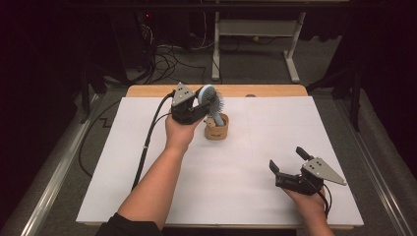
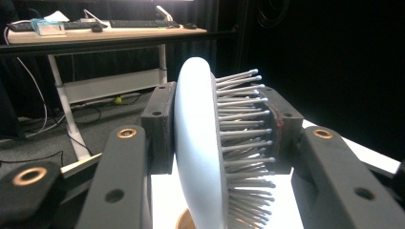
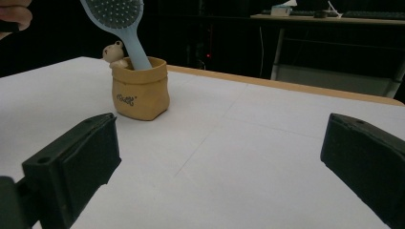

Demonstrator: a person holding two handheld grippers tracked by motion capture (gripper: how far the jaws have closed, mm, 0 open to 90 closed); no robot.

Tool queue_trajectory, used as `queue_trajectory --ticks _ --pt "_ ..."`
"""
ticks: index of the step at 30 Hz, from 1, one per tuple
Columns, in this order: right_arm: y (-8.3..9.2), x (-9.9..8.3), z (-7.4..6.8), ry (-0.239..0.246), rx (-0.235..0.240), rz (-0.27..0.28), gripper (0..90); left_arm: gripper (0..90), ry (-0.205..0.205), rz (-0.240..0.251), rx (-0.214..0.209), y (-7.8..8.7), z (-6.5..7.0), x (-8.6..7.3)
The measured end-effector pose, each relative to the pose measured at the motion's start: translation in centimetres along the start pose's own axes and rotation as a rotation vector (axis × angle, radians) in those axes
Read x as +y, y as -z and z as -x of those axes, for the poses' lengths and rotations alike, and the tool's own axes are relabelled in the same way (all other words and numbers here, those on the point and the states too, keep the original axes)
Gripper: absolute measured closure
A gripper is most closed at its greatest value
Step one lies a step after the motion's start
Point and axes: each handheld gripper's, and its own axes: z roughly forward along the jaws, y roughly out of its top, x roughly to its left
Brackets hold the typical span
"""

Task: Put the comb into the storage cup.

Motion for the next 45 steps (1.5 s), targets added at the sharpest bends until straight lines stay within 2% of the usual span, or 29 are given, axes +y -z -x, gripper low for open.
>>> queue_trajectory --ticks 11,24,35,45 --pt "0.0 0.0 0.0 0.001 0.000 0.000 0.1 54.9 0.006 -0.003 0.006 -0.2 -0.2 -0.3" --pt "0.0 0.0 -0.2 0.006 0.001 -0.002 0.1 48.7 0.003 0.000 0.022 -0.2 -0.7 -0.6" --pt "0.0 0.0 -0.2 0.008 0.003 -0.001 0.1 44.7 -0.018 -0.017 0.036 0.0 -1.1 -0.6" --pt "-0.1 -0.1 -0.2 0.003 0.002 -0.008 0.1 41.9 -0.015 -0.023 0.044 0.4 -1.6 -0.4"
